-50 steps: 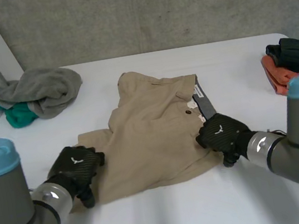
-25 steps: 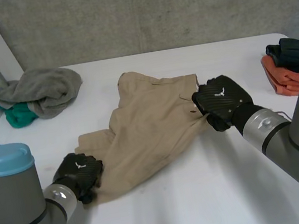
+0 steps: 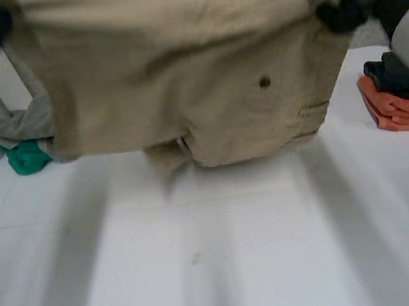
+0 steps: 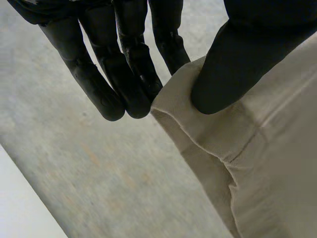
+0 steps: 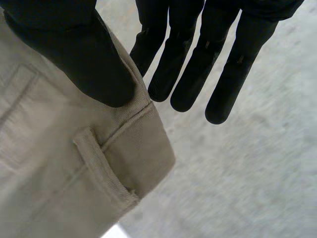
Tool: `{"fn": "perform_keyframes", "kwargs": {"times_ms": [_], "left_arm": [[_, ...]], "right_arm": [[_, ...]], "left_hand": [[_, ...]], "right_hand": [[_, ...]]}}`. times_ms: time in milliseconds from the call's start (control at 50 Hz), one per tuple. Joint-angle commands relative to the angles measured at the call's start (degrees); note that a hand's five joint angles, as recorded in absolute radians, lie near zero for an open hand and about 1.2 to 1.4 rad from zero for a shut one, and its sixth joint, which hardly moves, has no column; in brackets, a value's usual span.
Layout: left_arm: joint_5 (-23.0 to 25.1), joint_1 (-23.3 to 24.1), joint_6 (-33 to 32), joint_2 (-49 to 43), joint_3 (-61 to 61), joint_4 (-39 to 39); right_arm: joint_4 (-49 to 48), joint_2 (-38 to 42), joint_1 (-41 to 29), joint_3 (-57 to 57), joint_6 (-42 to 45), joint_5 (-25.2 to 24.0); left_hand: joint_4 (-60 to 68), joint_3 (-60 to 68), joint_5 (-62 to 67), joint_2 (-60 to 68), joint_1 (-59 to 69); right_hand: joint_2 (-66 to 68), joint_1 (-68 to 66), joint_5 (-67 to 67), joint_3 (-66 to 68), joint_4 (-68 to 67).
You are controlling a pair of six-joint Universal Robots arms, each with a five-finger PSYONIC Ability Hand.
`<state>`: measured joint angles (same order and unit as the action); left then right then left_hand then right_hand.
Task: Fold the laundry.
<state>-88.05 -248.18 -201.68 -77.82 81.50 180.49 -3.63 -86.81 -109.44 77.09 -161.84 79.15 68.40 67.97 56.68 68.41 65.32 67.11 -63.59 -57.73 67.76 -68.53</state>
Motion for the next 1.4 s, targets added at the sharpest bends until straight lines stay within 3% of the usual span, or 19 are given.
{"fn": "perform_keyframes", "kwargs": {"times_ms": [20, 220, 340, 480, 580, 700, 860, 940, 1080, 1240, 1400], "left_arm": [[0.51, -1.25, 1.03, -14.95, -18.10, -9.70], [1.30, 0.15, 0.94, -38.60, -34.19, -11.48], [0.51, 0.33, 1.11, -47.85, -48.15, -7.89], [-0.90, -0.28, 7.68, -45.15, -59.69, 6.95], [2.79, -1.17, 12.63, -42.85, -59.36, 8.13], [5.16, -2.75, 14.83, -40.13, -50.14, 4.26], [7.71, -2.31, 14.04, -37.58, -26.59, 5.13], [8.77, -1.61, 10.36, -39.24, -12.99, 8.11], [7.98, -1.08, 0.95, -42.59, -0.21, 8.74], [6.58, 0.85, -9.95, -34.16, 11.04, -5.05], [5.61, 3.40, -19.27, -23.08, 18.87, -23.68]], "right_arm": [[4.94, 4.09, 0.01, -9.76, -0.49, 0.65], [6.45, 19.29, -2.18, -15.92, 0.03, 1.36], [-5.03, 28.96, -4.55, -24.86, 0.38, 8.89], [-25.33, 27.06, -4.73, -27.88, -0.49, 18.13], [-27.58, 20.55, -5.43, -22.88, -1.81, 17.53], [-22.04, 17.64, -5.61, -16.72, -2.60, 13.58], [-14.65, 19.30, -5.44, -4.78, -3.57, 10.76], [-14.56, 23.60, -5.26, 1.38, -2.26, 9.62], [-13.16, 30.20, -4.21, 8.24, 3.63, 9.71], [-3.41, 23.80, -2.19, 12.46, 11.45, 8.65], [25.84, 15.53, 1.24, 16.59, 29.46, 3.56]], "left_hand": [[11.60, 12.03, 13.32, 11.59, 14.68], [11.60, 12.03, 13.32, 11.59, 14.68], [11.60, 12.03, 13.32, 11.59, 14.68], [11.60, 12.03, 13.32, 11.59, 14.68], [11.60, 12.03, 13.32, 11.59, 14.68], [11.60, 12.03, 13.32, 11.59, 14.68], [11.60, 12.03, 13.32, 11.59, 14.68], [11.60, 12.03, 13.32, 11.59, 14.68], [11.60, 12.03, 13.32, 11.59, 14.68], [11.60, 12.03, 13.32, 11.59, 14.68], [11.60, 12.03, 13.32, 11.59, 14.68]], "right_hand": [[12.89, -16.41, -12.27, 12.24, -11.47], [12.89, -16.41, -12.27, 12.24, -11.47], [12.89, -16.41, -12.27, 12.24, -11.47], [12.89, -16.41, -12.27, 12.24, -11.47], [12.89, -16.41, -12.27, 12.24, -11.47], [12.89, -16.41, -12.27, 12.24, -11.47], [12.89, -16.41, -12.27, 12.24, -11.47], [12.89, -16.41, -12.27, 12.24, -11.47], [12.89, -16.41, -12.27, 12.24, -11.47], [12.89, -16.41, -12.27, 12.24, -11.47], [12.89, -16.41, -12.27, 12.24, -11.47]]}}
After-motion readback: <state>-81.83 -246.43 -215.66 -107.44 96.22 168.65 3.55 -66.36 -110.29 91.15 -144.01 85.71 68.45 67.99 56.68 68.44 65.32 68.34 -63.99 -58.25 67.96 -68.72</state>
